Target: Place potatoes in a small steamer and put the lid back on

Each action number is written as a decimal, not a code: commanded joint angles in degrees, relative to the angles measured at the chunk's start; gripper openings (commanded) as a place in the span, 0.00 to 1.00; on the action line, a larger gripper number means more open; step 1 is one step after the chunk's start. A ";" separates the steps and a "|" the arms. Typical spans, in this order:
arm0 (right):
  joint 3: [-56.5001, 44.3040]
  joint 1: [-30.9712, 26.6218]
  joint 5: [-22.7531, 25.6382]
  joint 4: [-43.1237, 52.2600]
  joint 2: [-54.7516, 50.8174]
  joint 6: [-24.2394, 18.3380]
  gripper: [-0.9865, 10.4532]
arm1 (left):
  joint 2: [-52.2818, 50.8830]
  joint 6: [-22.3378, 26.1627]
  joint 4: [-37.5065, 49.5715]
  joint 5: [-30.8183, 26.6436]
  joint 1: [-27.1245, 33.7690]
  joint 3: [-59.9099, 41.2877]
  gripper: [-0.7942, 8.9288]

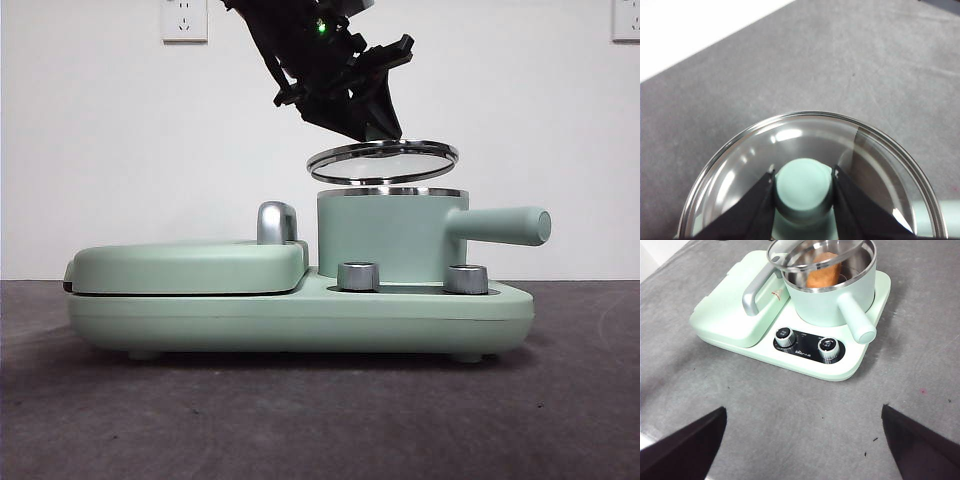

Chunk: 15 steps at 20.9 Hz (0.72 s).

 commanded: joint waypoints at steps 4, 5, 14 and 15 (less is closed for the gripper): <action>0.35 0.35 0.07 0.70 0.17 0.66 0.51 | 1.64 3.50 2.58 0.13 -1.07 2.01 0.10; 0.35 0.35 0.07 0.72 0.17 0.66 0.51 | 1.84 4.02 2.69 0.13 -1.14 2.01 0.10; 0.35 0.35 0.07 0.72 0.17 1.05 0.51 | 4.63 5.07 4.61 0.13 -1.88 2.01 0.10; 0.35 0.35 0.04 0.72 0.17 1.09 0.51 | 4.74 5.07 4.66 0.13 -1.88 2.01 0.10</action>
